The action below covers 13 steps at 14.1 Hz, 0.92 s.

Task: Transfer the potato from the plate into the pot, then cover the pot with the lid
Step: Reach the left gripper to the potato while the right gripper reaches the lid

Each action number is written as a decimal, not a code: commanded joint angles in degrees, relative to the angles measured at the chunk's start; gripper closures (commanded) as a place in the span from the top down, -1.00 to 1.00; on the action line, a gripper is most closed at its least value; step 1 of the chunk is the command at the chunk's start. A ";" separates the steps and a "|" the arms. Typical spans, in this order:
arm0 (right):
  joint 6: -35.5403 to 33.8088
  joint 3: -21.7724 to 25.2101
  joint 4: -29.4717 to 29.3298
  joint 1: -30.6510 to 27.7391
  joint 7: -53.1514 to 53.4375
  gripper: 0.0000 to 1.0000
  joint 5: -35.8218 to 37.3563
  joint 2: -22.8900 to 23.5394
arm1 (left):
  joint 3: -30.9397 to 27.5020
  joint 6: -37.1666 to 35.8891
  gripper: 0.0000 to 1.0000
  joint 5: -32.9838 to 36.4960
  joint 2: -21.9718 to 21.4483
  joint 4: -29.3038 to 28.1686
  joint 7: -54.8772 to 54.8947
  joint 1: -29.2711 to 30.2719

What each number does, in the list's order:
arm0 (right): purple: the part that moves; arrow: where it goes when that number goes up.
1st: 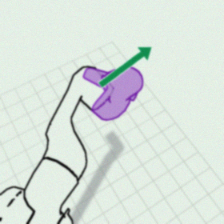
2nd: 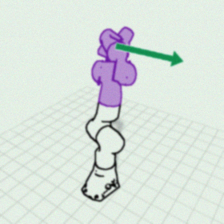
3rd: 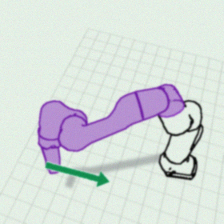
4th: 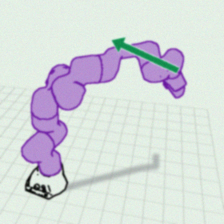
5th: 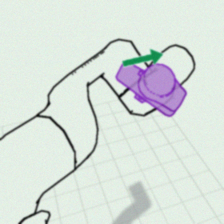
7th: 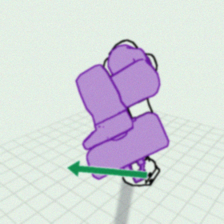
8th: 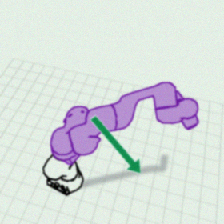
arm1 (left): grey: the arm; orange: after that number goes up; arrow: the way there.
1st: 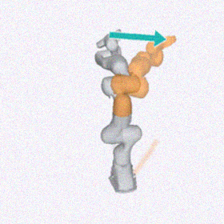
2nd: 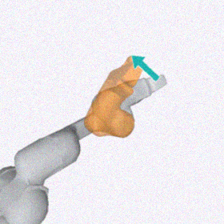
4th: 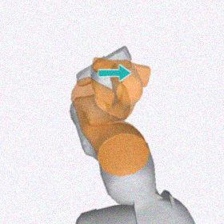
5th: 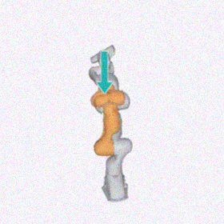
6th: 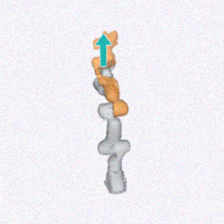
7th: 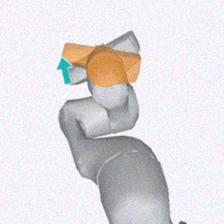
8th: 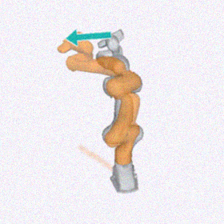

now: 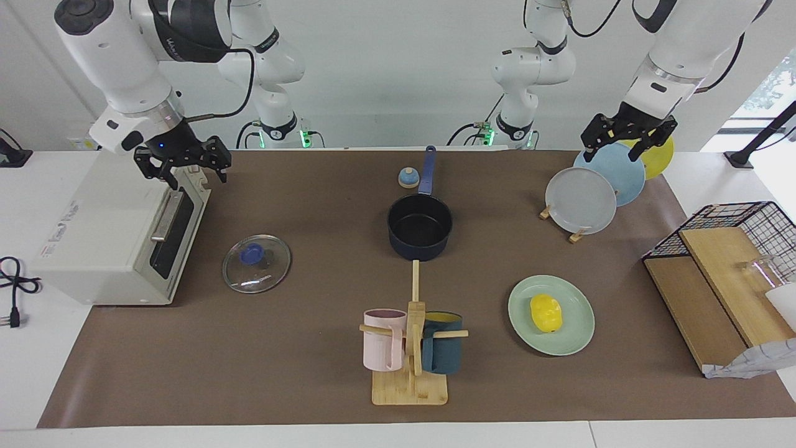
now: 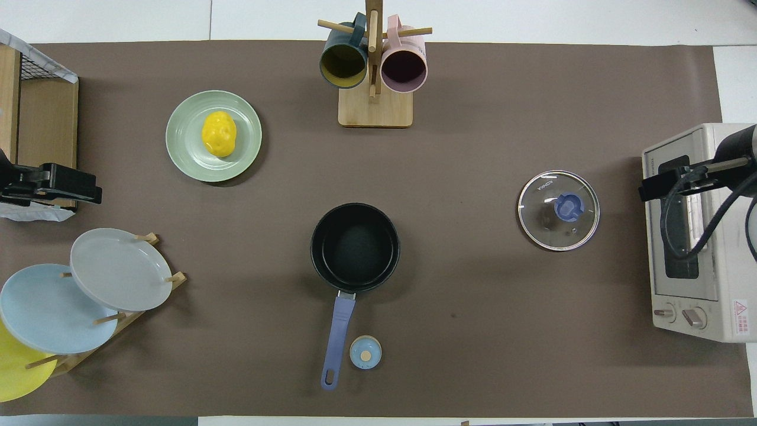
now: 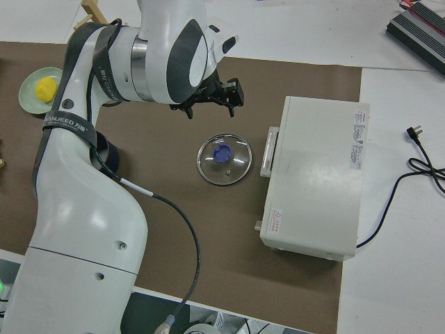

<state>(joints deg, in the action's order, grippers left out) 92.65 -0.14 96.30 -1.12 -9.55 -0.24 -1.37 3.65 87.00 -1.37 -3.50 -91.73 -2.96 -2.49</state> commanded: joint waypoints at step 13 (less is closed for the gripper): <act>14.98 -1.09 6.79 3.22 1.90 1.00 -1.17 4.42 | 0.92 7.83 1.00 -0.30 13.55 6.60 -1.00 -0.41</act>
<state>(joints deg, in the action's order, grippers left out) 103.07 -0.85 101.35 0.74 -9.04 -0.51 0.02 4.30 94.51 -1.43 0.10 -92.61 -3.22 -2.58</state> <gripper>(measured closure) 0.000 0.000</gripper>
